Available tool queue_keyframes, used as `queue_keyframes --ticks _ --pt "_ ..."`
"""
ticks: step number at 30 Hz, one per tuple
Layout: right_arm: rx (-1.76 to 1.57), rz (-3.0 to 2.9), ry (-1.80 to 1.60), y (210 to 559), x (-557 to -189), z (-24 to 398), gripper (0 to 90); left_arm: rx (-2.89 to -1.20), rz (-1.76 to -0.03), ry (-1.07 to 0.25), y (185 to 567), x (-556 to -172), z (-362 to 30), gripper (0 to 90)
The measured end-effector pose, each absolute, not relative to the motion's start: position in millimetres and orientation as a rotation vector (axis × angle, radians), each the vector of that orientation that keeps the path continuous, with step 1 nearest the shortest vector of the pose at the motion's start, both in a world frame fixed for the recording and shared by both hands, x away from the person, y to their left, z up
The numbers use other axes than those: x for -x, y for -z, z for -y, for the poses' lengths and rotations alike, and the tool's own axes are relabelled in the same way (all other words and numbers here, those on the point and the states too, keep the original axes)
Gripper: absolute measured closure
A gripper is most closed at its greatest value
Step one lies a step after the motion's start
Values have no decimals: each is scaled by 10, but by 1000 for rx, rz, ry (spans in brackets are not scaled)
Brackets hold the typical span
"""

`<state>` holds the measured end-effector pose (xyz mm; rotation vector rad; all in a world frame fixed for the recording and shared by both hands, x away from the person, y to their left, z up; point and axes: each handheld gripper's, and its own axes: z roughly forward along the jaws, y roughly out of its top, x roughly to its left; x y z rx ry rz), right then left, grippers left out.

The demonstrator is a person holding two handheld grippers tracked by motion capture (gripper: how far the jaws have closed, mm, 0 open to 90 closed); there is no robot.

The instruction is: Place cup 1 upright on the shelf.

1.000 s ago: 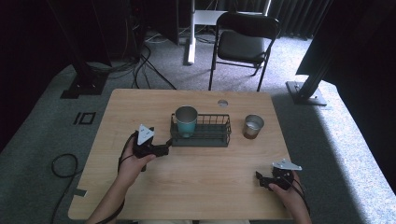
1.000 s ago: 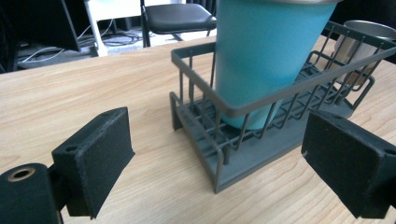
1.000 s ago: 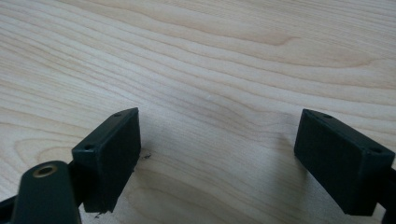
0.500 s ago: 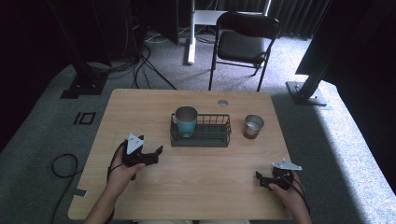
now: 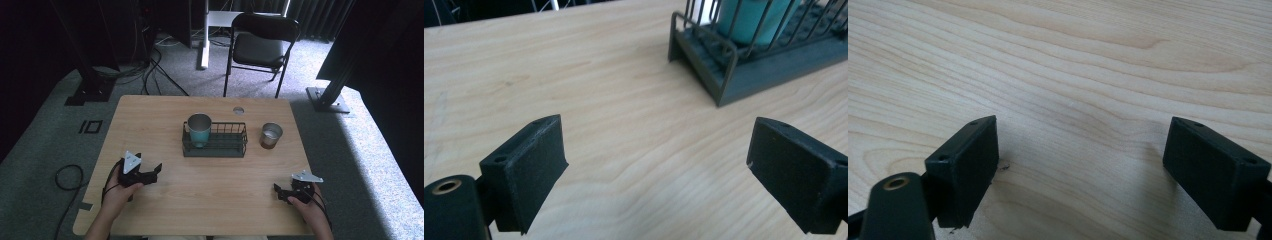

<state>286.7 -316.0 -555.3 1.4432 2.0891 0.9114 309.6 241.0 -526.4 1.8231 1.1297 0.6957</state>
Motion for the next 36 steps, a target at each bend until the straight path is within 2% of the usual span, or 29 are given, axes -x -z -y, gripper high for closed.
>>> queue_keyframes --ticks 14,19,36 --pt "-1439 -2090 -910 5554 -2868 3161 142 -1845 -1233 -698 5440 -2925 -2656 94" --pt "-1439 -2090 -911 5554 -2868 3161 142 -1811 -1311 -673 5471 -2893 -2770 95" --pt "-1439 -2090 -911 5554 -2869 3162 142 -1874 -1587 -696 5512 -2862 -3000 95"
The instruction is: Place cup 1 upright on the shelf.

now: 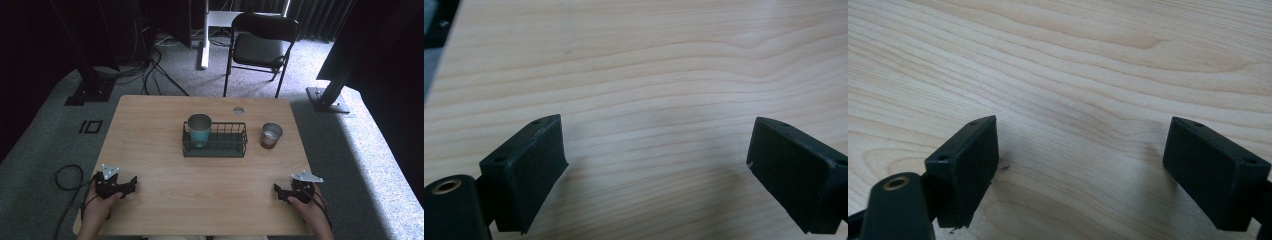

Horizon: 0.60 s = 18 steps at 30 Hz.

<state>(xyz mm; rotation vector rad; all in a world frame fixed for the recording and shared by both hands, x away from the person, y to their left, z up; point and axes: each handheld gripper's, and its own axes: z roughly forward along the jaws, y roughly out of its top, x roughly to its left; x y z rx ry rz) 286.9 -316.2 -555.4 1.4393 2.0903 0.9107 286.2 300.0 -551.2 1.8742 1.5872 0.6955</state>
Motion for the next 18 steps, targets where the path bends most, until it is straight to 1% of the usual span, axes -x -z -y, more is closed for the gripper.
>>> queue_keyframes --ticks 6,7,8,9,10,18 --pt "-1438 -2091 -911 5554 -2870 3163 142 -1883 -1609 -662 5523 -2877 -3007 86" --pt "-1438 -2091 -911 5554 -2870 3163 142 -1900 -1596 -651 5528 -2888 -2999 70" --pt "-1438 -2091 -911 5554 -2871 3163 142 -1900 -1596 -651 5528 -2888 -2999 33" --pt "-1440 -2090 -911 5553 -2871 3163 136 -1912 -1587 -644 5528 -2891 -2997 27" --pt "-1445 -2088 -906 5554 -2873 3163 126 -1913 -1587 -644 5528 -2891 -2996 27" --pt "-1447 -2087 -903 5554 -2873 3163 125 -1912 -1587 -645 5530 -2891 -2996 26"
